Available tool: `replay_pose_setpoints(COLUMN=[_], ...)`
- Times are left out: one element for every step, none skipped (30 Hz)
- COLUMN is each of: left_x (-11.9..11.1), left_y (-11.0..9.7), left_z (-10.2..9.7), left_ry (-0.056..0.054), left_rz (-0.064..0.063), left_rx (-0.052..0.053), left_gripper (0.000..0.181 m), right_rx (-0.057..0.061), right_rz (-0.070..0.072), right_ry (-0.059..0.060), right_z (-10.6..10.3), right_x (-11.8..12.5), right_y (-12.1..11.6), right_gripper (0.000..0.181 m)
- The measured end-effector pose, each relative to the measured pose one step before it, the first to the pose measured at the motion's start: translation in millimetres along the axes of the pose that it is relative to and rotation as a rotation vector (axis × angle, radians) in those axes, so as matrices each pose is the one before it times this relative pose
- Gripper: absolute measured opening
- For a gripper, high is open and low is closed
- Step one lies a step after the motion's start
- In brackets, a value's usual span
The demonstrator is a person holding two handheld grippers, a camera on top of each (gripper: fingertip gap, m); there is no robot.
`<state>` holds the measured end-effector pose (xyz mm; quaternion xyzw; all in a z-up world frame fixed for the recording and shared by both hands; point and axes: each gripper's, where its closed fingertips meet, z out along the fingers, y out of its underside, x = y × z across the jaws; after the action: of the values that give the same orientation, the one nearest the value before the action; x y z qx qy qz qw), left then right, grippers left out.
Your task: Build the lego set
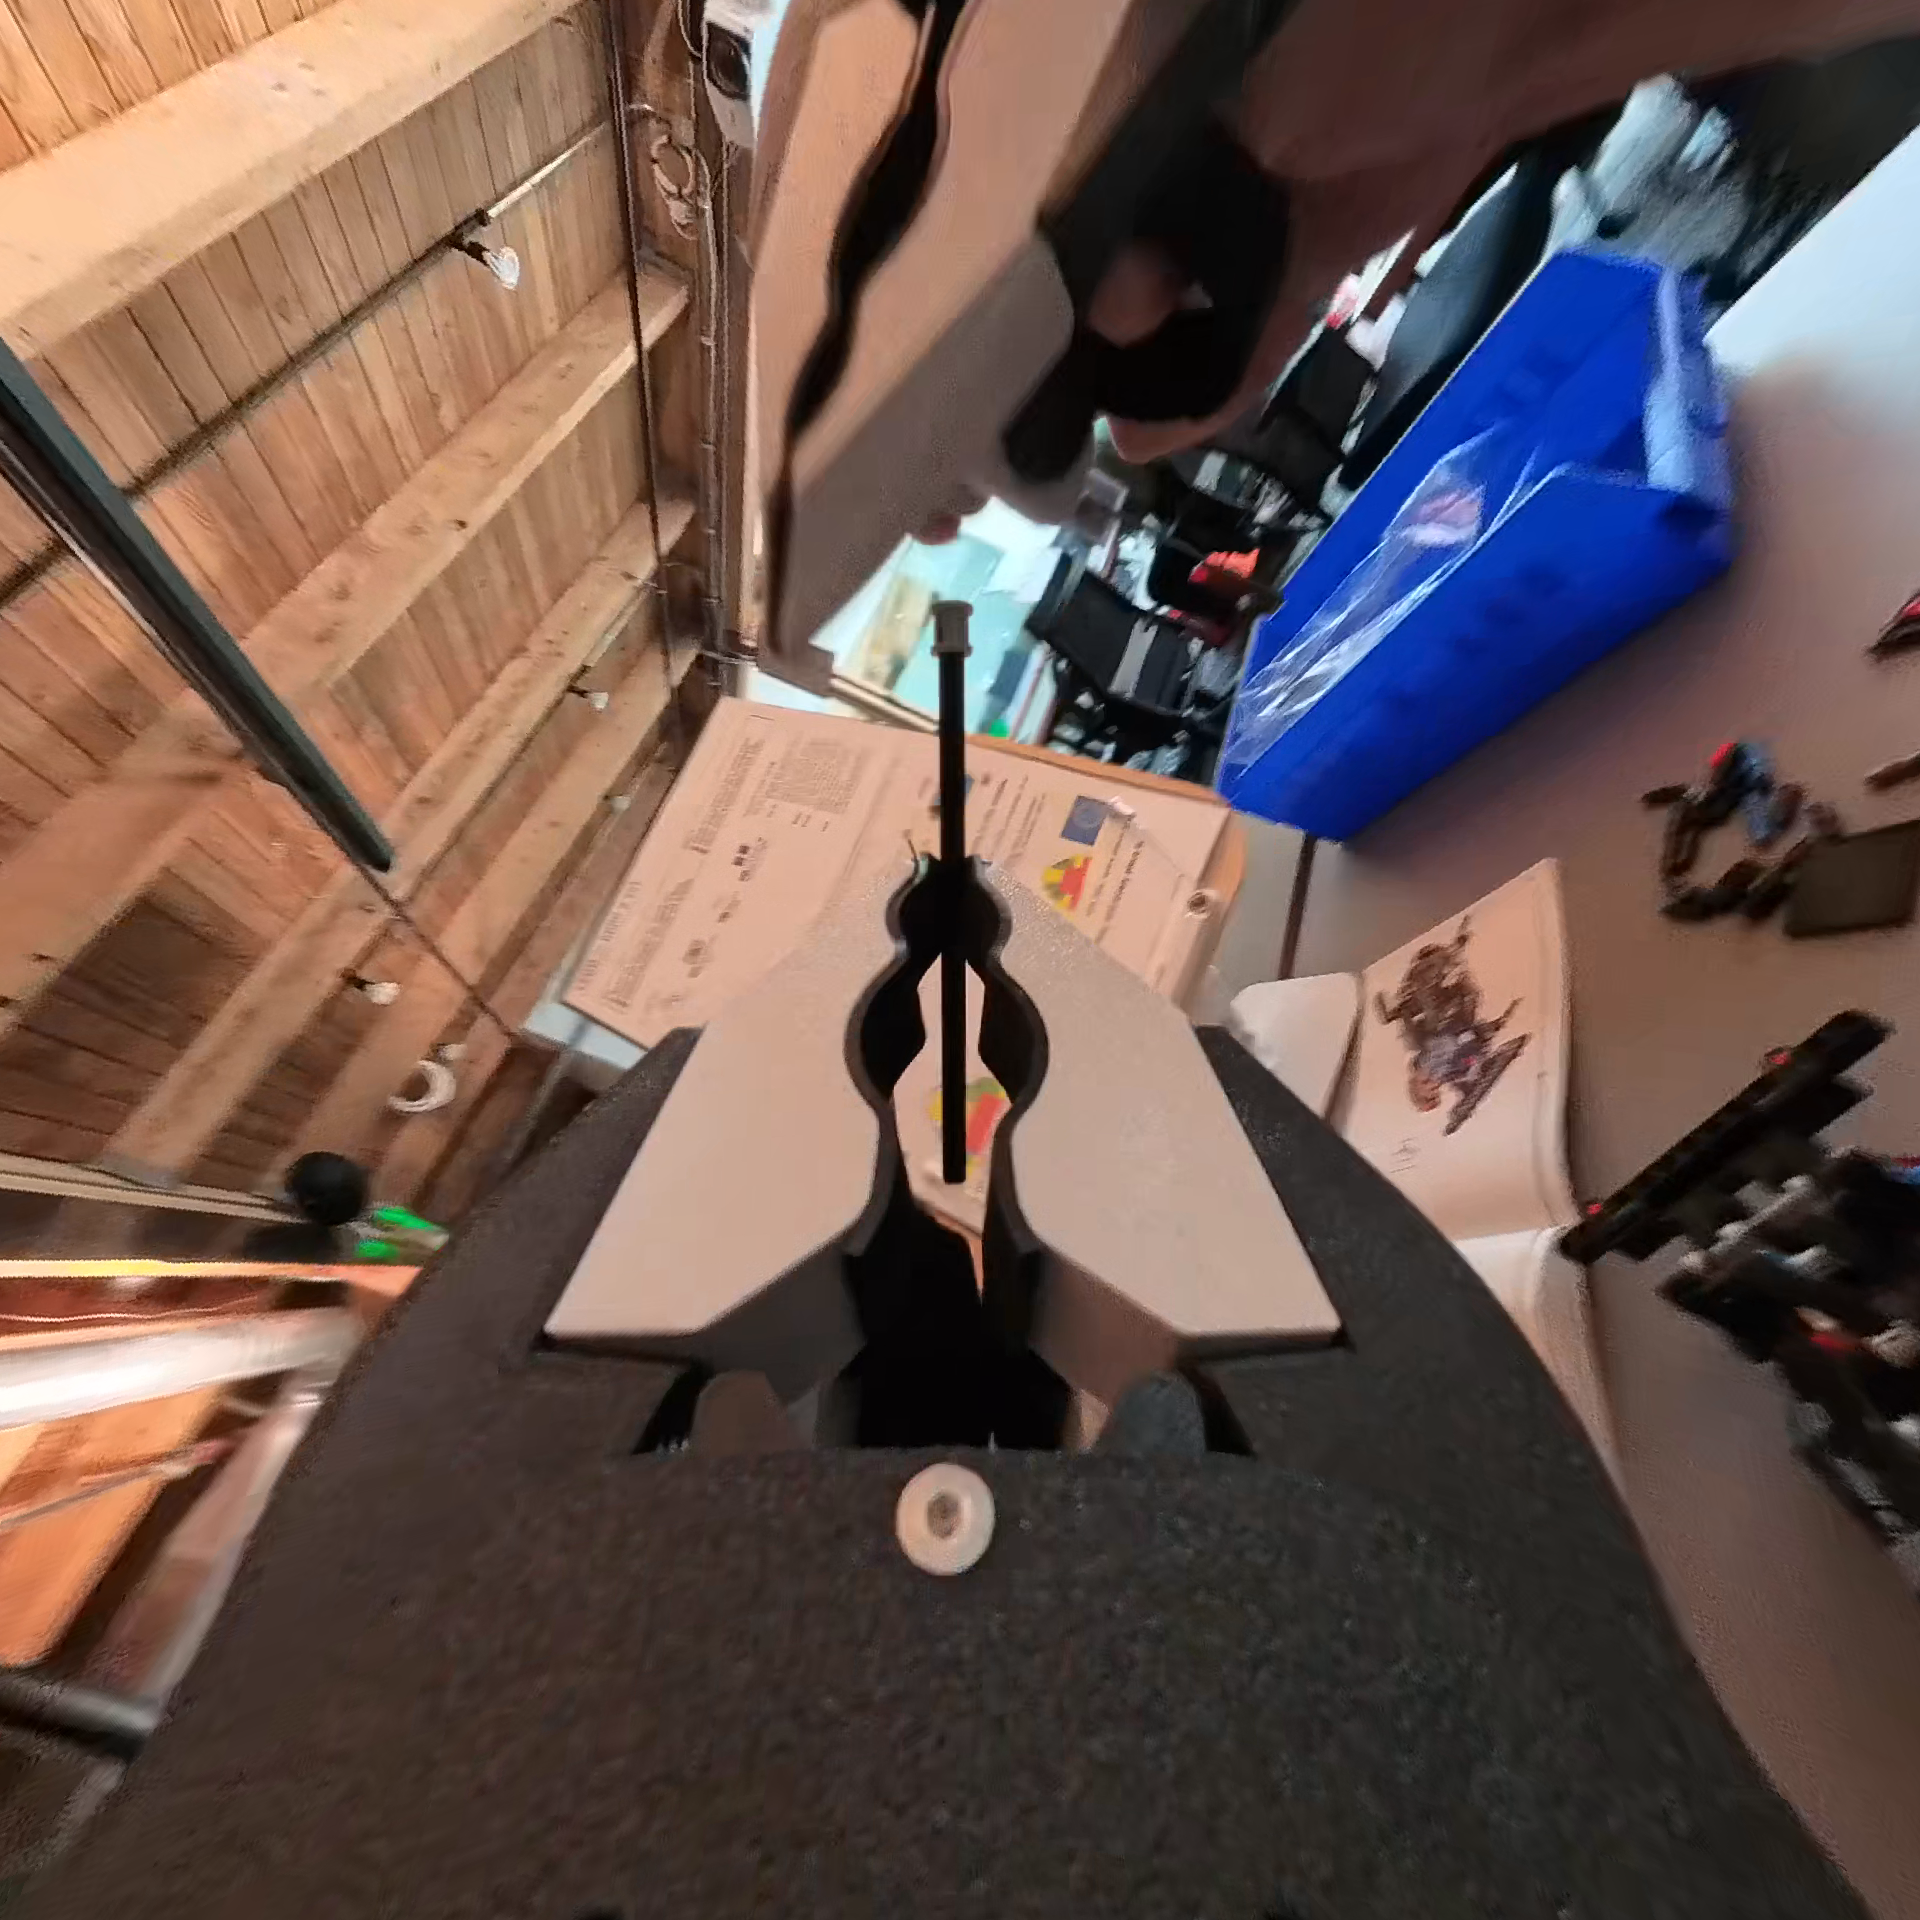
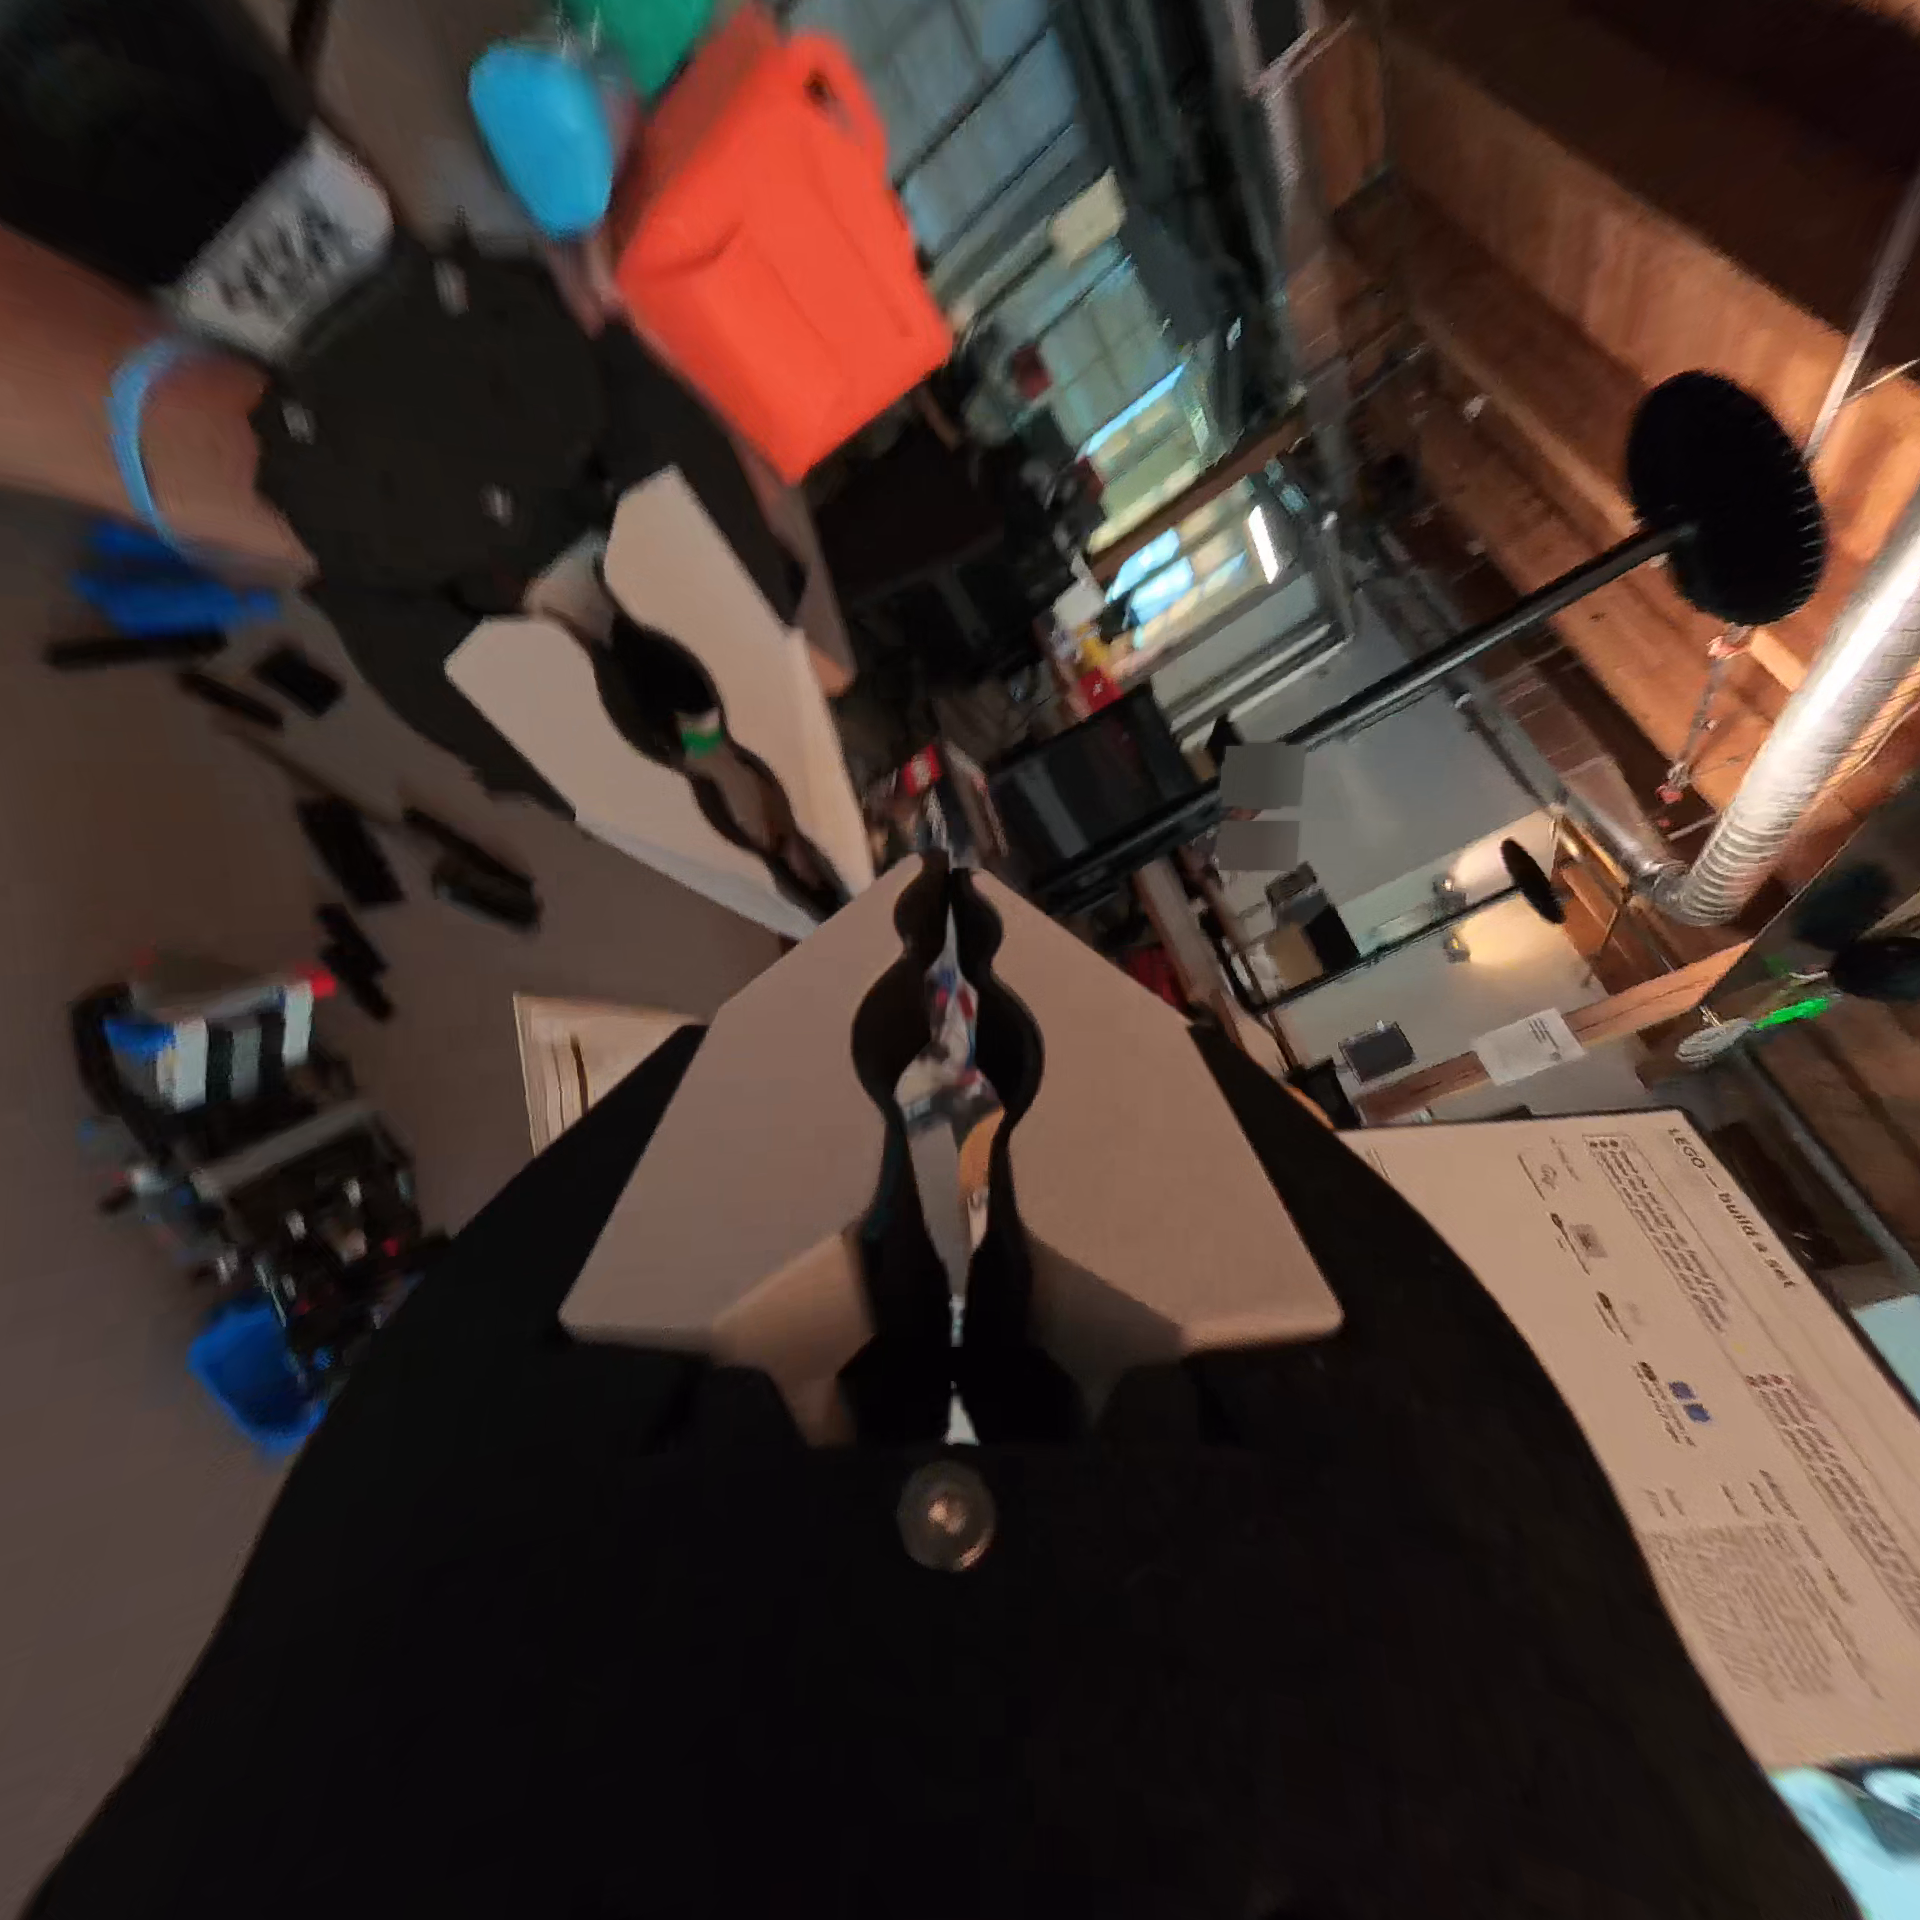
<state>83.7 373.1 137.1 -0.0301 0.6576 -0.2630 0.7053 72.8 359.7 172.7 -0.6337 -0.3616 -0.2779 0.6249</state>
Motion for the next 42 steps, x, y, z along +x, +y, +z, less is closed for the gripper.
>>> replay_pose_setpoints(left_x=[0.16,-0.47,0.29,1.08,1.25,2.78,2.34,0.63,1.18,2.25,1.9,2.4,1.47,0.72,1.24,1.59,2.86,3.17,2.82,2.76,1.85,1.38,1.54,0.93,1.05,1.29,0.87,1.32,1.4,0.62,0.5,0.32,-0.07,0.01,0.57,0.09,0.19,0.57,0.44,1.08,1.15,0.66], left_y=[0.17,-0.34,-1.35,-3.85,-5.71,-6.2,-5.67,-5.87,-5.22,-3.87,-3.99,-3.68,-1.57,0.32,1.71,1.75,1.2,0.06,-0.23,1.48,2.81,2.37,1.68,0.91,1.04,1.42,1.32,0.87,0.11,0.32,0.49,0.17,-0.84,-0.62,0.05,-0.17,0.16,0.56,0.21,-0.7,-0.83,-1.7], left_z=[-0.51,-0.24,0.12,0.05,-0.15,0.02,0.02,-0.78,-0.85,-0.71,-0.79,-0.52,0.18,0.52,0.73,0.9,1.41,1.59,1.64,2.16,2.13,1.77,1.41,1.17,1.31,1.43,1.23,0.96,0.66,0.5,0.33,0.23,-0.24,-0.12,0.18,-0.03,0.27,0.48,0.34,0.34,0.12,-0.2], left_ry=[0.0169,0.0102,0.0171,0.0271,0.0324,0.0452,0.0436,0.0285,0.0292,0.0319,0.0241,0.0239,0.0131,0.0025,-0.0014,-0.0024,0.0082,0.0126,0.0115,0.0116,0.0039,0.0017,0.0051,0.0036,0.0072,0.0079,0.0035,0.0047,0.0046,0.0001,0.0015,0.002,-0.0015,0.0006,0.0045,-0.0001,-0.0004,-0.0005,-0.0035,0.0019,0.0052,0.0034], left_rz=[-0.0459,-0.0389,-0.051,-0.0781,-0.0957,-0.108,-0.1104,-0.0928,-0.0759,-0.0624,-0.0491,-0.0365,-0.0207,0.001,0.0162,0.0153,0.004,-0.0074,-0.0109,-0.0074,0.0013,0.0011,-0.0047,-0.0085,-0.0108,-0.0065,-0.0005,0.0012,0.001,0.0001,-0.0006,-0.0026,-0.0025,-0.0026,-0.0025,-0.001,0.0011,0.007,0.0092,0.0006,-0.0081,-0.0102], left_rx=[0.0148,0.0158,0.018,0.0289,0.0382,0.0402,0.0369,0.0393,0.0342,0.023,0.024,0.0221,0.0072,-0.0041,-0.0105,-0.0092,-0.0047,0.0044,0.0083,-0.0022,-0.0104,-0.0054,-0.0006,0.0039,0.003,-0.0005,0.0006,0.001,0.0028,0.0003,-0.0008,0.0008,0.0071,0.0033,-0.0004,0.0018,-0.0016,-0.004,-0.0036,0.0014,0.0031,0.009], left_gripper=[0.001,0.001,0.001,0.001,0.001,0.001,0.001,0.001,0.001,0.001,0.001,0.001,0.001,0.001,0.001,0.001,0.001,0.001,0.001,0.001,0.001,0.001,0.001,0.001,0.002,0.001,0.001,0.001,0.001,0.002,0.001,0.001,0.001,0.001,0.001,0.001,0.001,0.001,0.001,0.001,0.001,0.001], right_rx=[0.0614,0.0484,0.0508,0.0668,0.0673,0.0603,0.0395,0.0224,0.0178,0.0125,0.0138,0.007,-0.0045,-0.0027,0.0236,0.0463,0.0291,-0.0048,-0.003,0.0078,0.0182,0.0287,0.0216,0.0077,-0.0142,-0.0126,0.0018,-0.0029,-0.0036,0.001,0.0024,0.001,0.0008,-0.0042,0.0049,-0.0019,-0.005,0.0005,0.0,0.0045,0.0065,0.0045], right_rz=[0.0525,0.0619,0.0586,0.0604,0.0566,0.0653,0.0491,0.0324,0.0286,0.0288,0.0316,0.0316,0.0239,0.019,0.0134,0.011,0.0022,0.0044,0.0096,0.0163,0.0168,0.0132,0.0102,0.0047,-0.0017,-0.0098,-0.0118,-0.0062,-0.0042,-0.0025,0.0017,0.0019,0.0,-0.0002,0.001,0.0014,0.0011,0.0019,0.0005,-0.0002,0.0039,0.0029], right_ry=[0.0145,0.009,0.0016,-0.005,-0.0251,-0.0307,-0.04,-0.0174,-0.0132,-0.0133,-0.0216,-0.0211,-0.0082,-0.0013,0.0068,0.0328,0.04,0.0268,0.0169,0.0008,-0.008,-0.013,-0.0104,-0.0018,-0.0048,-0.0014,0.0049,0.0013,0.0032,0.0035,0.0002,-0.0009,0.0017,0.0016,-0.0022,-0.0038,0.0019,-0.0009,-0.0036,-0.0042,-0.0079,-0.0012], right_z=[-6.74,-5.78,-5.15,-5.15,-4.06,-1.49,0.44,1.83,2.27,2.55,2.46,2.53,1.99,-0.03,-2.88,-3.54,-1.89,-1.17,-1.41,-1.3,-1.6,-1.86,-1.43,-0.71,0.3,0.47,-0.03,-0.06,-0.28,-0.63,-0.75,-0.95,-0.94,-0.73,-0.65,-0.1,0.33,0.08,0.14,0.21,0.35,0.33], right_x=[6.21,6.47,5.2,3.59,0.33,-1.13,-3.44,-1.5,-1.75,-2.16,-4.08,-4.55,-3.65,-4.27,-5.09,-1.74,1.13,1.43,1.68,0.35,-0.71,-1.55,-1.4,-0.33,-1.23,-1.41,-0.97,-1.01,-0.08,0.25,0.03,0.05,0.3,0.38,-0.41,-1.0,0.04,-0.25,-0.6,-0.78,-1.0,0.06], right_y=[-9.4,-7.98,-7.76,-8.49,-6.83,-5.53,-1.69,0.78,1.3,1.54,1.04,1.8,3.46,4.2,1.53,-0.21,1.22,3.71,2.8,0.82,-1.21,-3.25,-2.87,-1.09,2.24,2.1,-0.06,0.4,0.56,0.35,0.34,0.56,0.74,1.48,0.02,0.72,1.15,0.06,0.26,-0.28,-0.61,-0.37], right_gripper=[0.0,0.001,0.002,0.002,0.006,0.011,0.015,0.016,0.02,0.023,0.024,0.026,0.026,0.026,0.025,0.023,0.021,0.021,0.022,0.022,0.024,0.023,0.022,0.021,0.021,0.02,0.015,0.013,0.009,0.006,0.006,0.006,0.006,0.007,0.007,0.007,0.007,0.006,0.006,0.006,0.006,0.006])
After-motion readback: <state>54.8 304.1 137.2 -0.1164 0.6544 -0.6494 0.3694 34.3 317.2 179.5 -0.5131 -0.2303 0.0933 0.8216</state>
